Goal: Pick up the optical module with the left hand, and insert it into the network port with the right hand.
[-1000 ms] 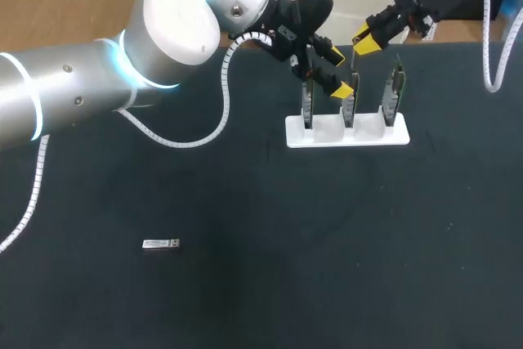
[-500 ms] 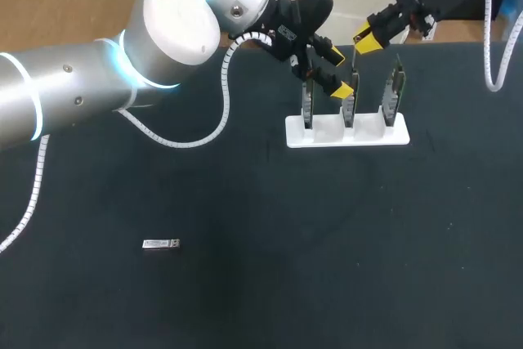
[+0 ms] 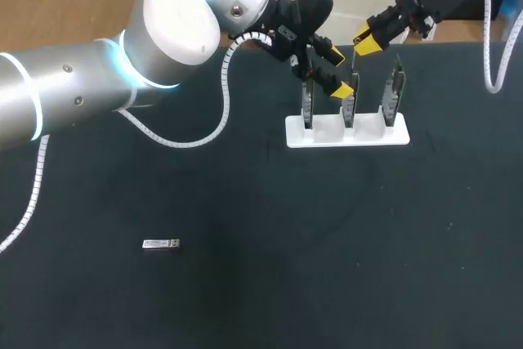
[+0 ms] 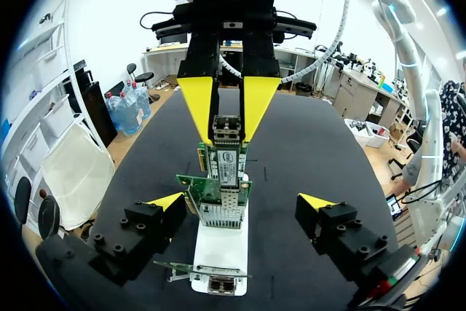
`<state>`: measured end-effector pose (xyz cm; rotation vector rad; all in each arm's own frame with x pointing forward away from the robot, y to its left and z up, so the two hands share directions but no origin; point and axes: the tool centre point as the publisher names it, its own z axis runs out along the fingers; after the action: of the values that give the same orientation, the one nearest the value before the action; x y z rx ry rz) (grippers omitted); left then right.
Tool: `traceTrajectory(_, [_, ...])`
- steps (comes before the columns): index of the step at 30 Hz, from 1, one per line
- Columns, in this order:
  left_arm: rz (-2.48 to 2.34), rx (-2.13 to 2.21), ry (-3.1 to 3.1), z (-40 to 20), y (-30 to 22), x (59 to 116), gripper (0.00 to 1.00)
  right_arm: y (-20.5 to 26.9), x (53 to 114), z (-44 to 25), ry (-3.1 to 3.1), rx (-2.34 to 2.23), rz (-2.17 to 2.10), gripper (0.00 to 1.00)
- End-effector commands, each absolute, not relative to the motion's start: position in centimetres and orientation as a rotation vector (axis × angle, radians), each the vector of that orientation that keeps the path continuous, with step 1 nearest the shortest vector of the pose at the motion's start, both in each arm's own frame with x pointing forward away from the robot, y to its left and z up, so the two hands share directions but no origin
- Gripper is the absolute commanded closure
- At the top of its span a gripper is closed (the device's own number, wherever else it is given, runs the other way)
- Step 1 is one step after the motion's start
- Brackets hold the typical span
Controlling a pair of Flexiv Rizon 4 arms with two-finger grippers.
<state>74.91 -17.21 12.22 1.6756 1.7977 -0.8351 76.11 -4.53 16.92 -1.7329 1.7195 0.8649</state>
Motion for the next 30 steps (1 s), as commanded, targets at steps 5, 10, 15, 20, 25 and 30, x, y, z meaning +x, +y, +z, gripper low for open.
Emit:
traceTrajectory(5, [-0.833, 1.677, 1.802, 12.3, -17.3, 75.0, 0.0, -4.6, 76.0, 16.7, 1.721, -1.732, 0.865, 1.0])
traceTrajectory(10, [-0.833, 1.677, 1.802, 12.3, -17.3, 75.0, 0.0, -4.7, 76.1, 17.2, 1.705, -1.735, 0.86, 1.0])
traceTrajectory(15, [-0.833, 1.677, 1.802, 12.3, -17.3, 75.0, 0.0, -4.6, 76.3, 17.5, 1.696, -1.726, 0.887, 1.0])
traceTrajectory(20, [-0.833, 1.677, 1.802, 12.3, -17.3, 75.0, 0.0, -4.7, 76.4, 17.6, 1.697, -1.723, 0.892, 1.0])
traceTrajectory(25, [-0.833, 1.677, 1.802, 12.3, -17.3, 75.0, 0.0, -4.6, 76.4, 17.5, 1.698, -1.726, 0.891, 1.0])
traceTrajectory(30, [-0.833, 1.677, 1.802, 12.3, -17.3, 75.0, 0.0, -4.5, 76.5, 17.4, 1.701, -1.727, 0.892, 1.0])
